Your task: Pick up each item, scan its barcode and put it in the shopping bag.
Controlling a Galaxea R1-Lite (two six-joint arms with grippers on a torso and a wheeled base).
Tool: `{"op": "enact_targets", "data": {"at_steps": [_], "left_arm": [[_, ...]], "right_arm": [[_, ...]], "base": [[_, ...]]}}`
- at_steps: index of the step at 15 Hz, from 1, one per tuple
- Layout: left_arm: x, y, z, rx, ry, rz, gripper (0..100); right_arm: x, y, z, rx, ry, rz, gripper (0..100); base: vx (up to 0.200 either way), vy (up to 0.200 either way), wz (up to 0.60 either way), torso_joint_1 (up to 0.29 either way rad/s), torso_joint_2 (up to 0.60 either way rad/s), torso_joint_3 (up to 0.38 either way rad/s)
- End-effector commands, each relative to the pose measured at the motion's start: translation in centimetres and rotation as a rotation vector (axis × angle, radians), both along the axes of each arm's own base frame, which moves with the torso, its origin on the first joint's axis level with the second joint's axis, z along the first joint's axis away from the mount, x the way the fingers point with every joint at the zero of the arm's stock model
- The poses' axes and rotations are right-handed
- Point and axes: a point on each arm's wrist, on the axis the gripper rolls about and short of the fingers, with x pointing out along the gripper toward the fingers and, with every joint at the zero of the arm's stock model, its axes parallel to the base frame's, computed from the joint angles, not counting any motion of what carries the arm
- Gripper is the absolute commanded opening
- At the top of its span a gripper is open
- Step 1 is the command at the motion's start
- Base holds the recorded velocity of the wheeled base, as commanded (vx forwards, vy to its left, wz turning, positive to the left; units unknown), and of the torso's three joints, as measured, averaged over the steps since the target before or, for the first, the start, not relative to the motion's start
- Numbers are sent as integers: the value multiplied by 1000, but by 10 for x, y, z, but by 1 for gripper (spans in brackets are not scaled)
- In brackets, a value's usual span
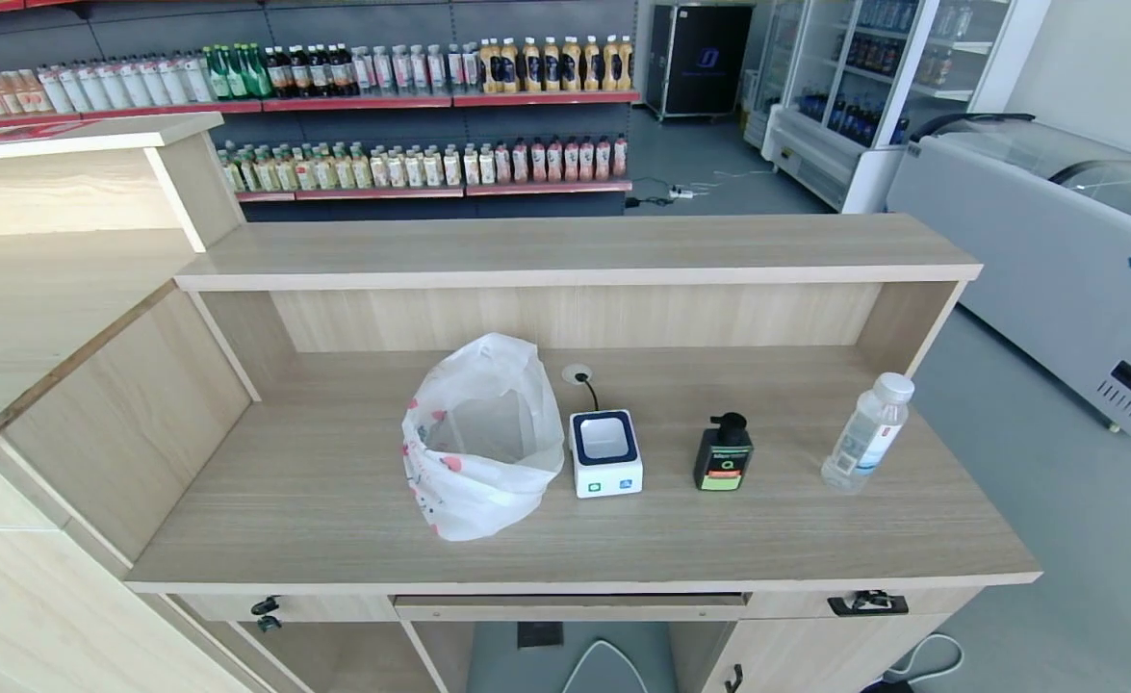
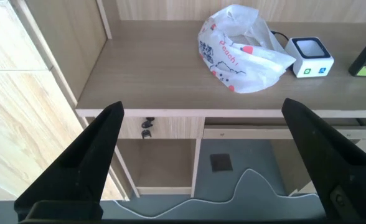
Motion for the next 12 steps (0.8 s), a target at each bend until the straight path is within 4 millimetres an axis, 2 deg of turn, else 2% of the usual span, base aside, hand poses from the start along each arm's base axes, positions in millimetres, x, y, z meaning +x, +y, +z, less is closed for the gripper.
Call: {"op": "enact_targets", "data": {"at_steps": [1, 3, 5, 6, 8, 10, 12], "left_arm": [[0, 0, 0, 0, 0, 0, 100], [0, 0, 0, 0, 0, 0, 100], [0, 0, 0, 0, 0, 0, 100], [0, 0, 0, 0, 0, 0, 100], [0, 0, 0, 0, 0, 0, 100], [0, 0, 0, 0, 0, 0, 100], [0, 0, 0, 0, 0, 0, 100]], "right_arm": [[110, 2, 85, 3, 152, 40, 0], [163, 4, 82, -12, 166, 73, 0], [197, 6, 68, -63, 191, 105, 0], [207, 6, 55, -67, 249, 108, 100], [217, 6, 30, -73, 349, 110, 100], [218, 5, 14, -104, 408, 143, 100], [228, -7, -6, -190, 457, 188, 100]], "base": [[0, 0, 0, 0, 0, 0], [0, 0, 0, 0, 0, 0], [0, 0, 0, 0, 0, 0], [0, 0, 0, 0, 0, 0], [0, 0, 0, 0, 0, 0], [0, 0, 0, 0, 0, 0], [0, 0, 0, 0, 0, 0]]}}
